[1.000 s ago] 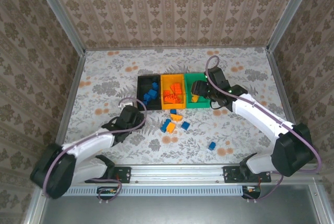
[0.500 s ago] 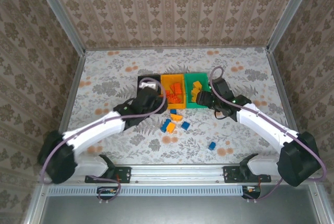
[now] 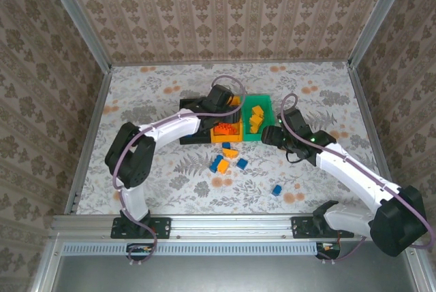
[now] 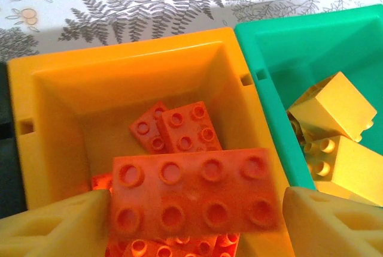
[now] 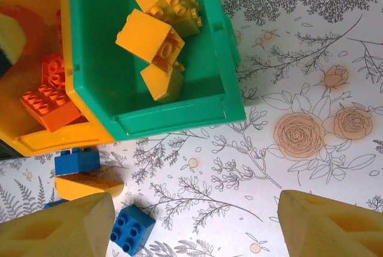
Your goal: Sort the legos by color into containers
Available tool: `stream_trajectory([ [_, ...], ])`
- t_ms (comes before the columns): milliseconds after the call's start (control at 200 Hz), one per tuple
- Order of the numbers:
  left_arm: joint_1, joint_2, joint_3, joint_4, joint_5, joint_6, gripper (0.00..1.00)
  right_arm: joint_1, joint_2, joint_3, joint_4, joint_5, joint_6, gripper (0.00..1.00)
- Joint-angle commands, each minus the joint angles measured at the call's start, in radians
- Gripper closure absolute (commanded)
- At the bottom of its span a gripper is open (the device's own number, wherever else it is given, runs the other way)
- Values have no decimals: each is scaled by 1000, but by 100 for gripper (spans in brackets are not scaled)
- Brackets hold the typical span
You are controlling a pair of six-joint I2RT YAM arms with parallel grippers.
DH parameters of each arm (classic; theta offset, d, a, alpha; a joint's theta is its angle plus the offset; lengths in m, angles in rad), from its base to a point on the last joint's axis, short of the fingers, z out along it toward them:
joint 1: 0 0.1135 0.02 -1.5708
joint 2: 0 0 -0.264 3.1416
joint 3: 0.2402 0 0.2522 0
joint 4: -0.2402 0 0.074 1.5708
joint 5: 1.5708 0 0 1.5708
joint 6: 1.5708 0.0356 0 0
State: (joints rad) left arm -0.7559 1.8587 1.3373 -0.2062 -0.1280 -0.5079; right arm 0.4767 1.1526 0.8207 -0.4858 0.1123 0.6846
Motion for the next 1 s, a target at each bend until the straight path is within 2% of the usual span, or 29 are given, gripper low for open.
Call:
stream_trajectory([
  [0,-2,-5,44,-38,13,17,13,3,-24,-14,-77,-44,-5,25],
  [75,-4,-31,36,-32,14,14,5,3,-25,-17,-104,-70,-5,25],
  [195,-20,-114,-7,-13,17,12,0,5,-36,-38,-157,-108,-3,25],
  [390,-94,-301,-153,19,-9,15,0,30,-34,-74,-291,-174,-7,25],
  [585,-155,-492,-368,47,-60,-28,0,127,27,-113,-395,-238,29,26],
  [760,-174,-640,-544,59,-81,-74,0,234,126,-118,-416,-271,76,26],
  [995,-174,-783,-707,48,-116,-134,0,242,216,-89,-379,-226,71,30],
])
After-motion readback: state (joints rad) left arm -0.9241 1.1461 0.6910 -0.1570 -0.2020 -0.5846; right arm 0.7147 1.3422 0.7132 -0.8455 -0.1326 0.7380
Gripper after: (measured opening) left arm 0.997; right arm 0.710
